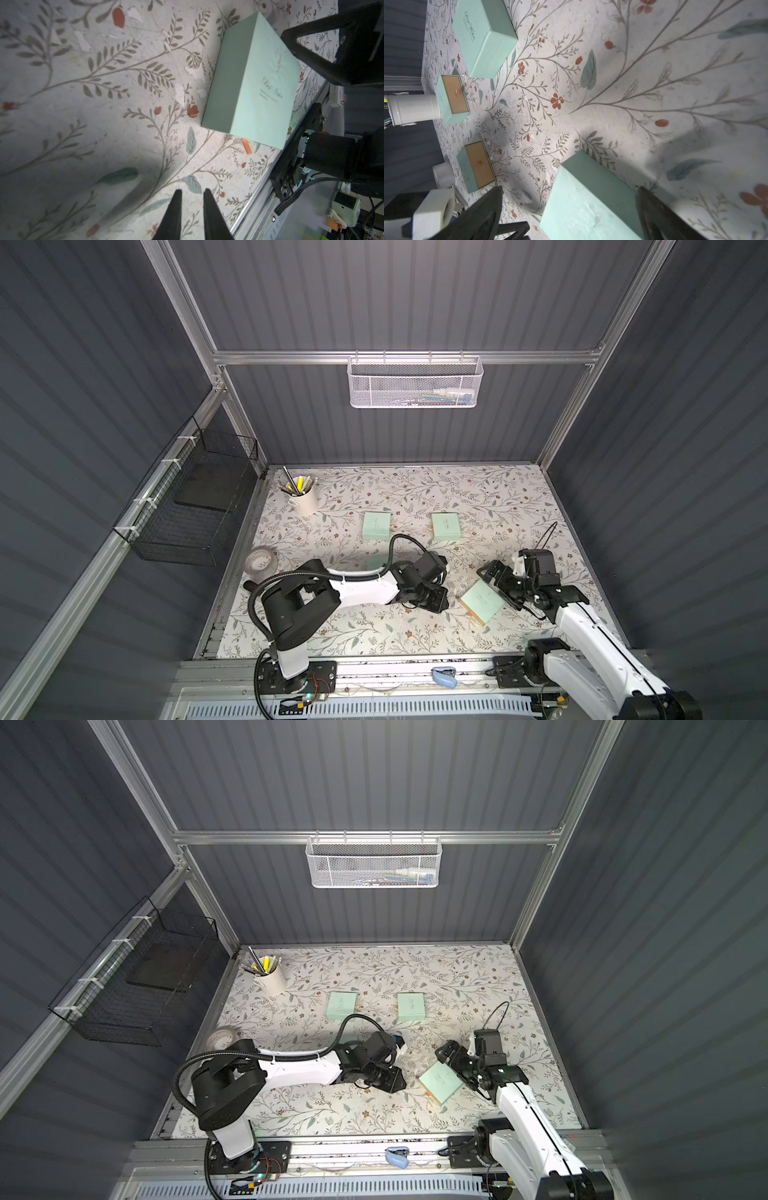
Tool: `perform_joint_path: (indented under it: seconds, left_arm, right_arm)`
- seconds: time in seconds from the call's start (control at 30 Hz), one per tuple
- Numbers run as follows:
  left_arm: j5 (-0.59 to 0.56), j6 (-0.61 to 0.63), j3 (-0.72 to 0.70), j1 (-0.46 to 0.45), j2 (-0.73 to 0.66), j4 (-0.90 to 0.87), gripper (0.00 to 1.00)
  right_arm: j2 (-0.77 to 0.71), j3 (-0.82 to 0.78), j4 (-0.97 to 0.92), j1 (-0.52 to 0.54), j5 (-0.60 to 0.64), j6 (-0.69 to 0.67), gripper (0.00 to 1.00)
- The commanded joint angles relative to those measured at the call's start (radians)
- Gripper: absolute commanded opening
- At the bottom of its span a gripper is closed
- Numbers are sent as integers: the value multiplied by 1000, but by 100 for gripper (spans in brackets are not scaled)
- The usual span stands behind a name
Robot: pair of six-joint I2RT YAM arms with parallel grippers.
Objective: Take out the earrings from the drawer-style jewelry box
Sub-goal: Move the jewelry box to the center of the board.
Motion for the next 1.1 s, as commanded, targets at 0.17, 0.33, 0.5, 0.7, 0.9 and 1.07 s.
perform_joint_path:
  seconds: [0.17, 0.33, 0.5, 0.7, 0.9, 1.07]
  left_arm:
    - [74, -39, 78, -18, 99, 87, 21]
    - [55, -55, 103, -18, 138, 114, 21]
    - [42, -76, 159, -18, 195, 133, 21]
    - [-15, -70, 231, -17, 235, 101, 21]
    - [-29, -53, 327, -4, 299, 52, 21]
    - [-25, -50, 428, 39, 363, 23, 21]
  right_arm:
    - [-5, -39, 9, -15, -37, -4, 99]
    - [10, -43, 20, -17, -51, 3, 99]
    - [3, -54, 58, -17, -69, 27, 99]
    - [1, -83, 111, -17, -94, 63, 99]
    - [60, -76, 192, -17, -94, 84, 99]
    - [145, -33, 247, -17, -68, 85, 99]
